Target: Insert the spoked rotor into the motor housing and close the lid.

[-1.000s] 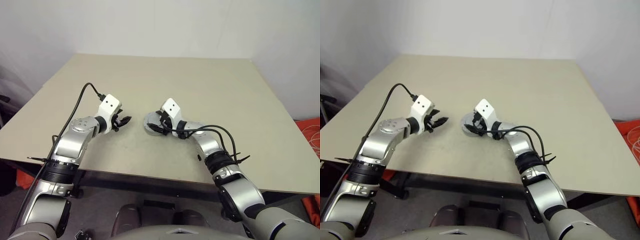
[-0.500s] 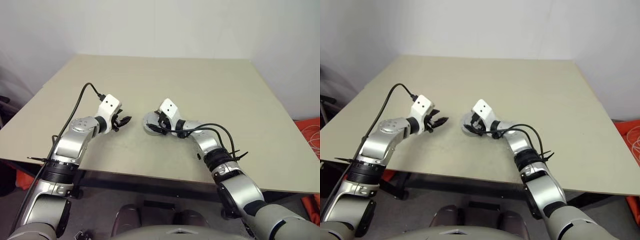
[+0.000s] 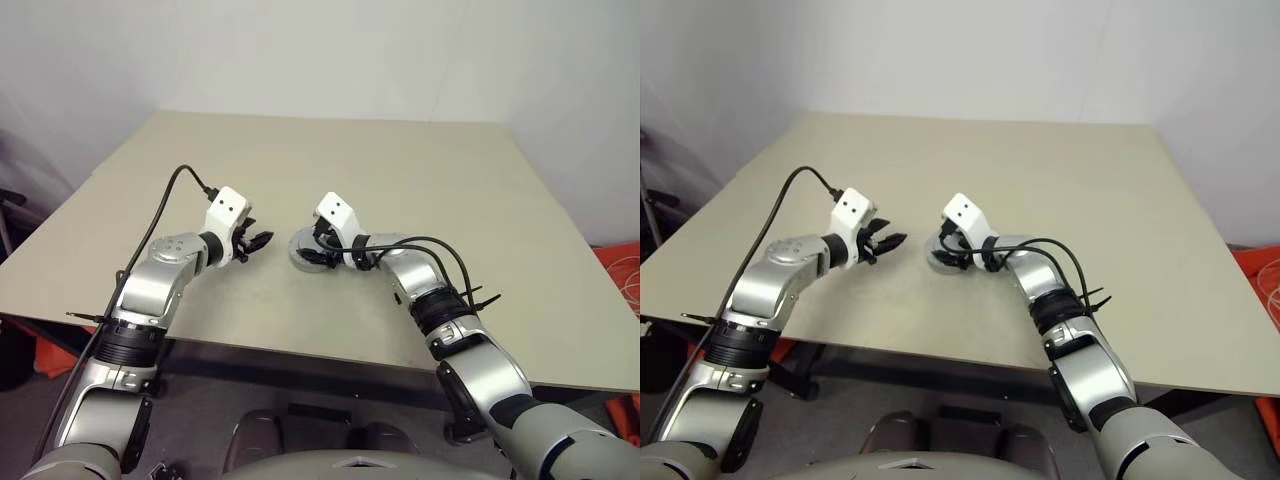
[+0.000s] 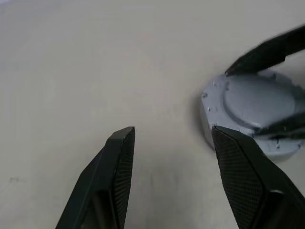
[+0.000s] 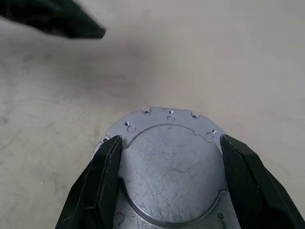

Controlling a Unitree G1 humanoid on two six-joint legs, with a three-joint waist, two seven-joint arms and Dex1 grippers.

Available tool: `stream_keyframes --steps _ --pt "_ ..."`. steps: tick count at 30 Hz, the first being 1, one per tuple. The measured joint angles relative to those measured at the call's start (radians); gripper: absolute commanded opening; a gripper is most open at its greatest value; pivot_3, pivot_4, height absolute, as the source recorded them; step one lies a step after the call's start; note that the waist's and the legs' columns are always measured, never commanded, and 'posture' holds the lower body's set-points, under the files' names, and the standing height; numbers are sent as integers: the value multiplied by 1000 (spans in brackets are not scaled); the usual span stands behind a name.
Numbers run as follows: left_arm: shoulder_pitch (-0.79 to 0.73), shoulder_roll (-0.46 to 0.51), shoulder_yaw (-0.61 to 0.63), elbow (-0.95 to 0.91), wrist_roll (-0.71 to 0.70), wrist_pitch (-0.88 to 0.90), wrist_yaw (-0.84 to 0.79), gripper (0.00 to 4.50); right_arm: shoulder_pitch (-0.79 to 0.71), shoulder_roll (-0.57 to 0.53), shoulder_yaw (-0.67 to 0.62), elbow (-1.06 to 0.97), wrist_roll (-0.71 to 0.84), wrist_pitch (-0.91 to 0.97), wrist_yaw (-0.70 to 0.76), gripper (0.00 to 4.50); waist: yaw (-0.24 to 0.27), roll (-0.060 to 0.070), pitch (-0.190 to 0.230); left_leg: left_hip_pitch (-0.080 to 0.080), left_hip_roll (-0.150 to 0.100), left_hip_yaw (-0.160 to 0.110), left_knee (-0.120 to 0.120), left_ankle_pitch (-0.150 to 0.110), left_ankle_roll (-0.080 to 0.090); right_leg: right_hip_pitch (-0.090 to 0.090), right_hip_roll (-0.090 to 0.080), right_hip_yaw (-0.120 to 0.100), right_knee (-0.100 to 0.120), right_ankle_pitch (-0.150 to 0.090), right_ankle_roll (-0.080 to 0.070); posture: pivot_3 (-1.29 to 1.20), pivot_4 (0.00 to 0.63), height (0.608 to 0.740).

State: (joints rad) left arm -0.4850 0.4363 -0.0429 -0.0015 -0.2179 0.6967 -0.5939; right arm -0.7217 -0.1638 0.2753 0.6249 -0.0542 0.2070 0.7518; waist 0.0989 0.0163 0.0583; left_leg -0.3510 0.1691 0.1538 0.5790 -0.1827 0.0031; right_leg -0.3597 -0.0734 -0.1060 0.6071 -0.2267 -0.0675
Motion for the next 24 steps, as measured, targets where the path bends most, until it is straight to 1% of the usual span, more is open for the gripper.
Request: stream_keyframes --steps 2,4,5,7,9,13,14,24 --pt "-36 -34 18 6 -29 50 11 2718 -3 -2 2 -2 0 10 1 3140 1 0 0 0 0 0 0 0 1 0 0 0 0 1 -2 0 0 740" --pt "-84 -77 32 36 -66 117 17 2718 -5 -2 6 -2 0 15 -5 3140 0 0 0 1 -1 0 0 0 1 1 -1 0 0 0 -1 0 0 740" --pt "-100 -92 34 49 -79 144 18 2530 -6 -2 8 -2 0 15 -7 3140 0 0 0 1 -1 0 0 0 1 1 -1 0 0 -1 1 0 0 740" --pt "-114 -116 37 79 -111 199 15 2098 -6 -1 11 -2 0 15 -11 3140 -1 1 -1 1 -1 0 0 0 1 1 0 0 0 -1 1 0 0 740" --pt "-116 -132 36 108 -134 248 8 1527 -6 -1 12 -3 0 15 -12 3140 -1 1 -1 1 0 0 0 0 1 1 -1 0 0 -1 2 0 0 740" --pt "-128 -147 15 157 -161 337 -15 151 -5 -1 12 -3 0 15 -20 3140 0 1 -1 1 0 0 0 0 1 1 -1 0 0 -1 2 0 0 740" --pt "-130 -147 14 161 -167 347 -18 22 -5 -1 12 -3 0 15 -23 3140 0 1 -1 1 0 0 0 0 0 1 -1 0 0 -1 2 0 0 740" --pt "-143 -160 40 189 -192 402 1 22 5 -1 13 -8 0 13 -34 3140 0 1 -1 6 -1 0 -1 -1 1 6 -1 0 -2 -2 3 0 0 740"
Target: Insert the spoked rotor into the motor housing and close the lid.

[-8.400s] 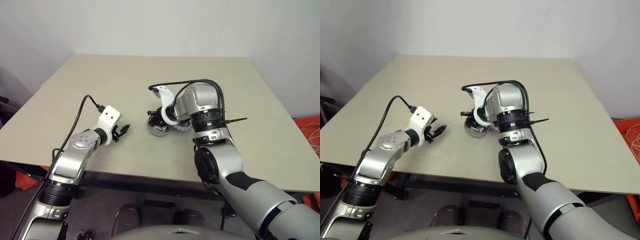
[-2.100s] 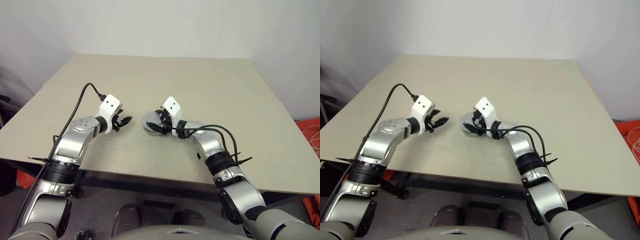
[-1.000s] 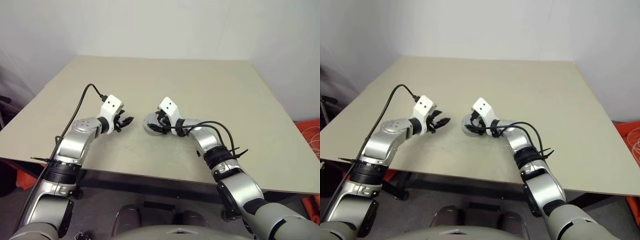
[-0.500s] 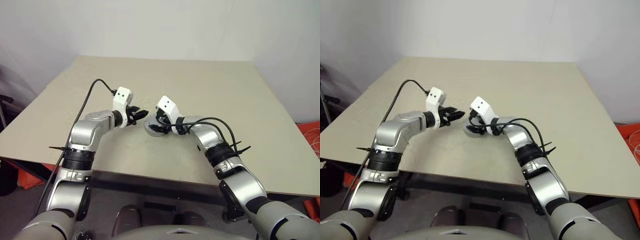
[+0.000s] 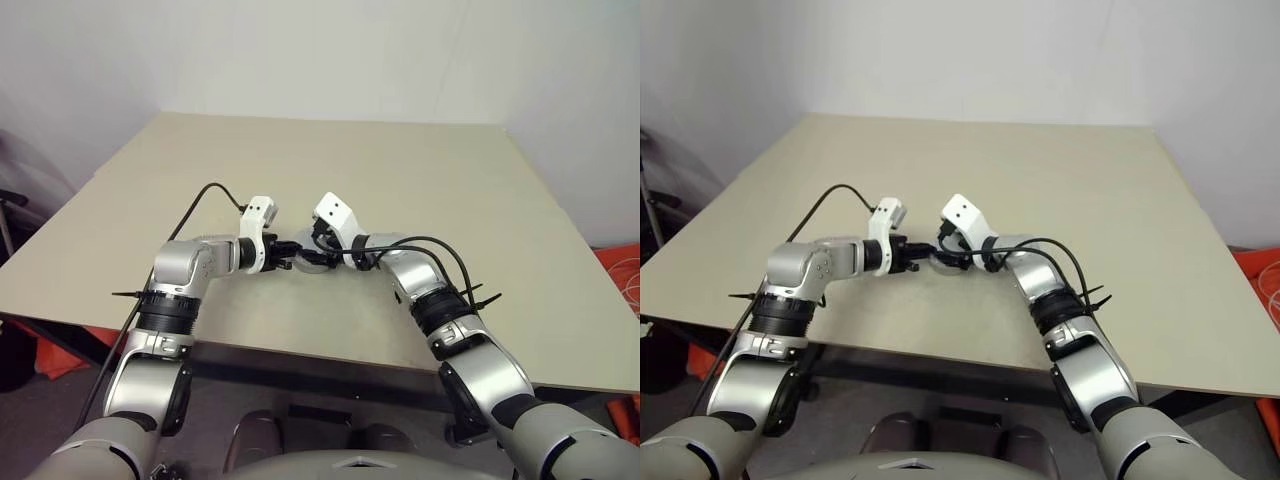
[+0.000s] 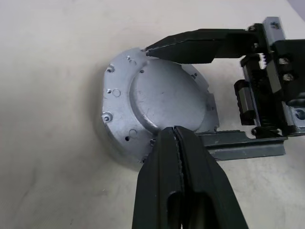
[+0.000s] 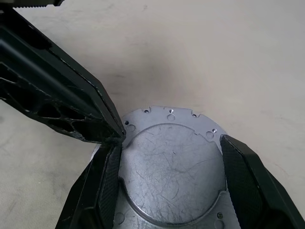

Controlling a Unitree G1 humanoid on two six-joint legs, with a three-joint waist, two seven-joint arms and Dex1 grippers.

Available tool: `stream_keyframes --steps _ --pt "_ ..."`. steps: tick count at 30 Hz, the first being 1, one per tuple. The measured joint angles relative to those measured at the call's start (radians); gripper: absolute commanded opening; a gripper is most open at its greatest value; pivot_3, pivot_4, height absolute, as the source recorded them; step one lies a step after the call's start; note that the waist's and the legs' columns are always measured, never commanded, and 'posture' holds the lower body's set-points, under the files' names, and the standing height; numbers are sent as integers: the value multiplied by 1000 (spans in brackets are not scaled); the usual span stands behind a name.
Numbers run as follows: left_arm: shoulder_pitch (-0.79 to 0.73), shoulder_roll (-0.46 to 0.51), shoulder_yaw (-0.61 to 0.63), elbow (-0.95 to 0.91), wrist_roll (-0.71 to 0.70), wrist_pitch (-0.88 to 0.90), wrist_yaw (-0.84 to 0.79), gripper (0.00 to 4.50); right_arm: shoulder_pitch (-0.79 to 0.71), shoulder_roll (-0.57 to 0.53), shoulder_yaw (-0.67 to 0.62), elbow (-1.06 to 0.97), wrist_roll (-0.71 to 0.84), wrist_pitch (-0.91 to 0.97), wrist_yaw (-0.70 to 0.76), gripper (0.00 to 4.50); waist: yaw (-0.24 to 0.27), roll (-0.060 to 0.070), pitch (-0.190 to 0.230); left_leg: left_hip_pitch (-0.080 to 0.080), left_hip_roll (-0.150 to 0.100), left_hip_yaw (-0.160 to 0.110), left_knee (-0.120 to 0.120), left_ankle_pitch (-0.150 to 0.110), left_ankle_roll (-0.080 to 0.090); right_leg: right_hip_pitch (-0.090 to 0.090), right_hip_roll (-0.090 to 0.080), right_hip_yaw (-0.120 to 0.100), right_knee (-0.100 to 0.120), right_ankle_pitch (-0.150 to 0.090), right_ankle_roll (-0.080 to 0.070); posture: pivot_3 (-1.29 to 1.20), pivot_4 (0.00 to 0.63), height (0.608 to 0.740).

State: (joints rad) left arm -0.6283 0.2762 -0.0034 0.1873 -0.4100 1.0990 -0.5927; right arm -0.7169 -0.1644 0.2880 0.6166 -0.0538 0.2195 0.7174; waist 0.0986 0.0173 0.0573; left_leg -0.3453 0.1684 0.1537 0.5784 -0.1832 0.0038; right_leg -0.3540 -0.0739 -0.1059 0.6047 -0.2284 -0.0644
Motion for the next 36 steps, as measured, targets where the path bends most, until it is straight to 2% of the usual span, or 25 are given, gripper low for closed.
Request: stream_keyframes --steps 19,23,36 --pt "-9 -1 57 27 -22 129 35 22 1 2 -13 -37 16 67 6 3140 -1 0 0 -2 0 0 -4 0 0 -2 0 0 -4 -1 1 0 0 740" --pt "-9 1 56 26 -30 136 33 0 13 -4 -23 -49 26 73 28 4482 0 0 0 -3 -1 0 -6 0 1 -2 0 0 -7 -1 1 0 0 740" --pt "-12 8 55 6 -53 155 20 0 79 -53 -72 -217 116 179 157 4482 3 0 1 -11 -3 0 -13 -3 6 -5 0 0 -17 2 -3 0 0 740"
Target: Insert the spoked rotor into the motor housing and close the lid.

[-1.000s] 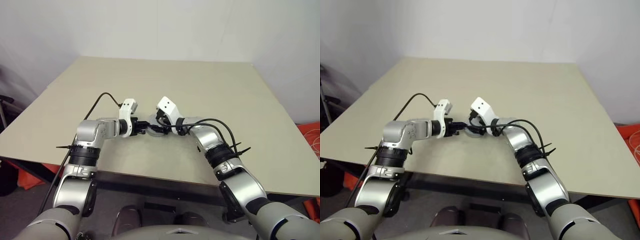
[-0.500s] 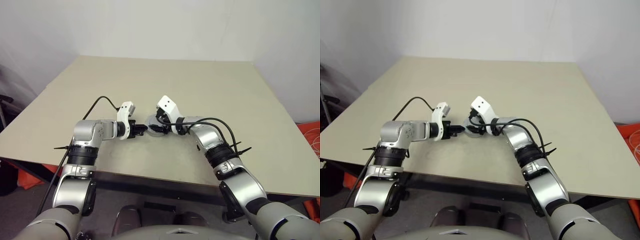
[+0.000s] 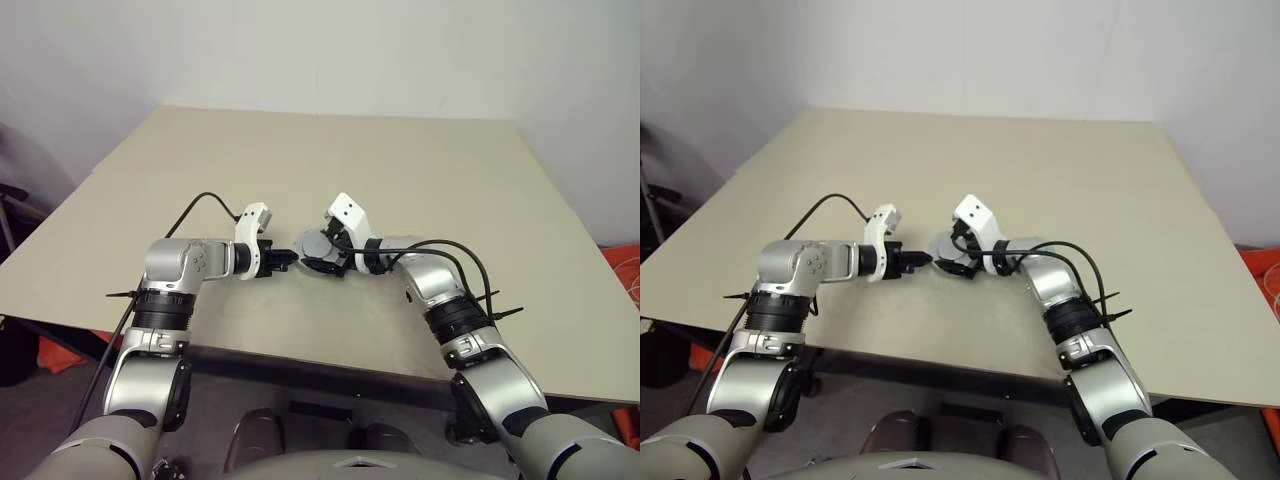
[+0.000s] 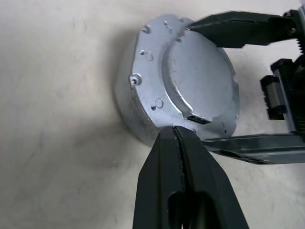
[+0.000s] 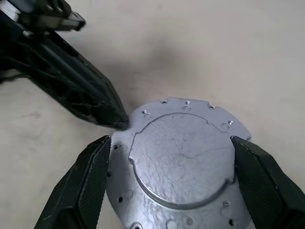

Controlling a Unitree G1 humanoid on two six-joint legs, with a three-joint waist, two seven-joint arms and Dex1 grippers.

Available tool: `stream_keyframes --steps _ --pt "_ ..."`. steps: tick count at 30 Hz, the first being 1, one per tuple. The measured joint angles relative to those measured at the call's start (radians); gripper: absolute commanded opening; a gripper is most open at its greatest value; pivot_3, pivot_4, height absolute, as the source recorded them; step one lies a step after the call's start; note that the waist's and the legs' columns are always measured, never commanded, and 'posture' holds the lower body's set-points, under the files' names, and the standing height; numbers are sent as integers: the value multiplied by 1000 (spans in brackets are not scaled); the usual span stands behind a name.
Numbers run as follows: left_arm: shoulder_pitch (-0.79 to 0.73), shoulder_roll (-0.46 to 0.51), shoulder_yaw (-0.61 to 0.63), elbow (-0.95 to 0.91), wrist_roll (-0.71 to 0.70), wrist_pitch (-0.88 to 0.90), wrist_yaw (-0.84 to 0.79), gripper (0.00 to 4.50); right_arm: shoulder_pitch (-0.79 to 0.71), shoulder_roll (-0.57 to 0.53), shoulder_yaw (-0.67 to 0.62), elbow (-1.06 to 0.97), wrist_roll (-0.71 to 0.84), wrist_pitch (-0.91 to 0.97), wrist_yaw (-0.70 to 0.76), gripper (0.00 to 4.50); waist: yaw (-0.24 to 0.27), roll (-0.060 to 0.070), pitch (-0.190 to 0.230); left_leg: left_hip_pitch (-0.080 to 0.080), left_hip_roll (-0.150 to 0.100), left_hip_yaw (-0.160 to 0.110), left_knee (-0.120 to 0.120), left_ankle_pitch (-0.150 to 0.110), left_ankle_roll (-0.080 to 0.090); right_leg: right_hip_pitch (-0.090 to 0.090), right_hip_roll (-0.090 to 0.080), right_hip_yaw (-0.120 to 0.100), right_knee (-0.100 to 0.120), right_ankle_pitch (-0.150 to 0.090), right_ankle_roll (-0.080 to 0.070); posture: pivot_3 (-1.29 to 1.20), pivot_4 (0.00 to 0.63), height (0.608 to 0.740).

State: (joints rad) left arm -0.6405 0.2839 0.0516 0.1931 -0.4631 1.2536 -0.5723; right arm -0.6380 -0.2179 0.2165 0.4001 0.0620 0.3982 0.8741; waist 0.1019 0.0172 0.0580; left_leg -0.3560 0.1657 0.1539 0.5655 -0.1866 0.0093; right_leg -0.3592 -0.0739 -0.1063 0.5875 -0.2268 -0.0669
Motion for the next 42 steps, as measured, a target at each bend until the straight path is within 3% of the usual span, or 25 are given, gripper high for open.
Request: stream_keyframes --steps 5,19,29,35,42 --pt "5 5 -3 -24 -12 14 -13 0 -24 28 -70 -44 94 94 -10 4482 0 0 0 -13 0 0 2 0 0 -12 0 -1 2 1 -1 0 0 740" --pt "47 -13 -27 -100 -110 56 -70 0 -70 -18 -144 -51 141 274 -139 4482 -3 1 1 -14 1 0 6 0 1 -11 -1 -1 4 1 -1 0 0 740" --pt "50 -8 -17 -83 -102 35 -16 0 -97 -91 -265 40 220 549 -172 4482 -3 1 1 -14 1 0 6 1 -1 -11 -1 -1 4 1 -1 0 0 740" --pt "59 -10 -17 -85 -103 20 1 0 -149 -67 -384 41 322 776 -238 4482 -2 1 1 -13 1 0 7 1 -2 -10 -1 -1 4 1 -1 0 0 740" --pt "63 -5 -17 -86 -103 7 14 0 -149 -20 -436 23 375 933 -310 4482 0 1 1 -12 1 0 7 2 -4 -10 -1 -1 6 1 -1 0 0 740"
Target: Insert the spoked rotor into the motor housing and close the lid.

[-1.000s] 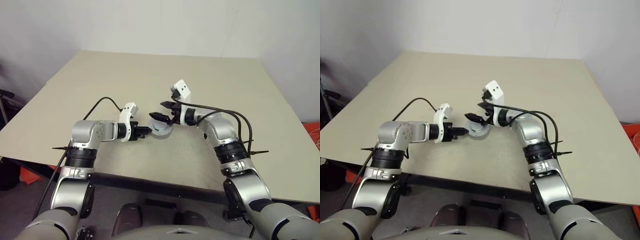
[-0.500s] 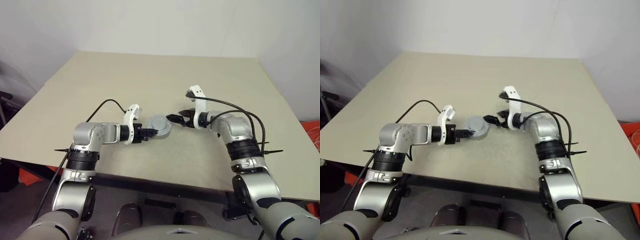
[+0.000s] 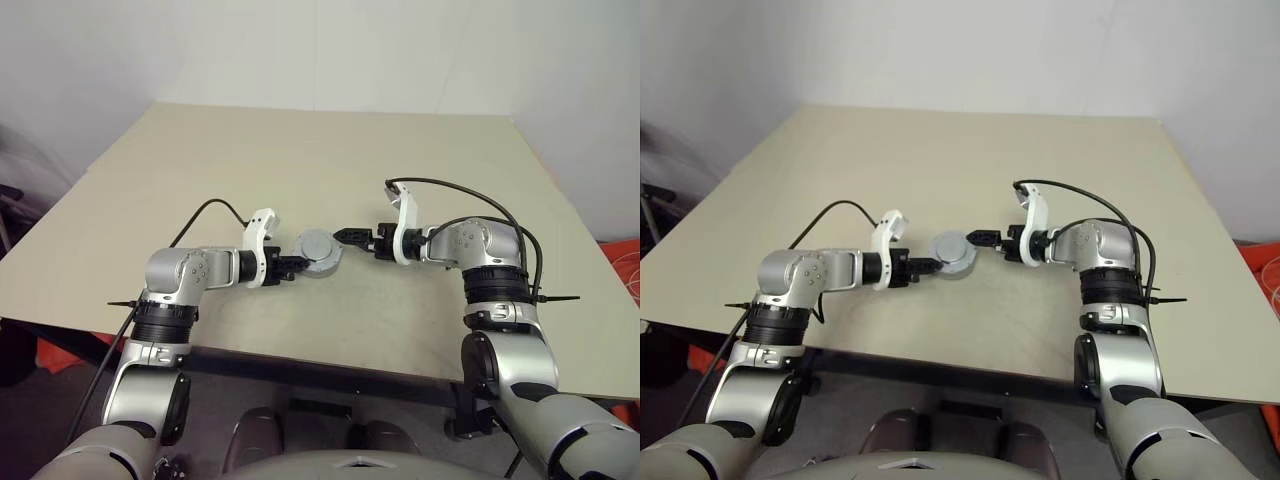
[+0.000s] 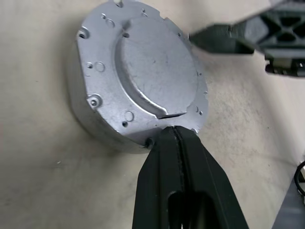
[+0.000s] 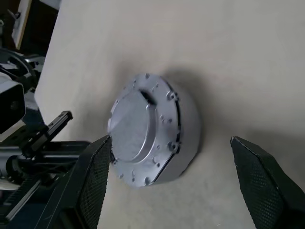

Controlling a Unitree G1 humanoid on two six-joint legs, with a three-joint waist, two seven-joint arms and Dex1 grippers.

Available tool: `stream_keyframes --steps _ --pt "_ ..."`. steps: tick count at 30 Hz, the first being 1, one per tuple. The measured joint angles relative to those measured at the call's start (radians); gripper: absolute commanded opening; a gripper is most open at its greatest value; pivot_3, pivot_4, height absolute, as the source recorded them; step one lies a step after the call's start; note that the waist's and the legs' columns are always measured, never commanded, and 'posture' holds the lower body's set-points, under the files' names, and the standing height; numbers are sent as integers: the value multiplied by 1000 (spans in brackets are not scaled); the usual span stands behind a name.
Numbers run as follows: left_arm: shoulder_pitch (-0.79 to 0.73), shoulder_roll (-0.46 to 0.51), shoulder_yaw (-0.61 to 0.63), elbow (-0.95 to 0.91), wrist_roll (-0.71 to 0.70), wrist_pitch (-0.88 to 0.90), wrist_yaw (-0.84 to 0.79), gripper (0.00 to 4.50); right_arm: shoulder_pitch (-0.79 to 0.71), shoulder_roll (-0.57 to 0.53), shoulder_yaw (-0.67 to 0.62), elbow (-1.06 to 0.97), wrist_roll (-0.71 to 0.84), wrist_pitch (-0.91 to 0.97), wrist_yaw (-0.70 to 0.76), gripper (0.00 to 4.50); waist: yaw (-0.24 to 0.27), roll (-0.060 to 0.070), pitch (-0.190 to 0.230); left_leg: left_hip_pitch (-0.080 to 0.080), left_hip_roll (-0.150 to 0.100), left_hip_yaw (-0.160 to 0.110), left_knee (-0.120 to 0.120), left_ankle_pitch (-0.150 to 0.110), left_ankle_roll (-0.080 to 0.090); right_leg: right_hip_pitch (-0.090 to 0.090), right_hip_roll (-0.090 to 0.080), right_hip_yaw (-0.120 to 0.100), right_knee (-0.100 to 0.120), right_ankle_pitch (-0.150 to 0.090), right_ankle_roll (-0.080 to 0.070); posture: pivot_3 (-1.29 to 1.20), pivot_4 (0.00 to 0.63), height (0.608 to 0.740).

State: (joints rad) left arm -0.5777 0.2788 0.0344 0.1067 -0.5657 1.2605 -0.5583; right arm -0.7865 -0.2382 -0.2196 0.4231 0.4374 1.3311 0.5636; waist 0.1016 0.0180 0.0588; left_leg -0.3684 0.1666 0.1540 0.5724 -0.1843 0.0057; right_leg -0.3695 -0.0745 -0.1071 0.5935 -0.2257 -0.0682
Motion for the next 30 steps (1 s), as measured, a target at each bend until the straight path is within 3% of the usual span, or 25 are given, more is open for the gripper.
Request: stream_keyframes --steps 22,30 --pt "5 34 -21 -32 6 -11 29 0 8 171 -27 34 8 -21 -104 4482 -7 0 0 4 2 0 -1 5 -8 -5 1 0 12 -3 -4 0 0 740" --pt "12 42 -24 -42 11 -14 36 0 -6 179 -47 78 13 -37 -107 4482 -7 0 0 6 2 0 -1 5 -9 -3 1 1 13 -3 -3 0 0 740"
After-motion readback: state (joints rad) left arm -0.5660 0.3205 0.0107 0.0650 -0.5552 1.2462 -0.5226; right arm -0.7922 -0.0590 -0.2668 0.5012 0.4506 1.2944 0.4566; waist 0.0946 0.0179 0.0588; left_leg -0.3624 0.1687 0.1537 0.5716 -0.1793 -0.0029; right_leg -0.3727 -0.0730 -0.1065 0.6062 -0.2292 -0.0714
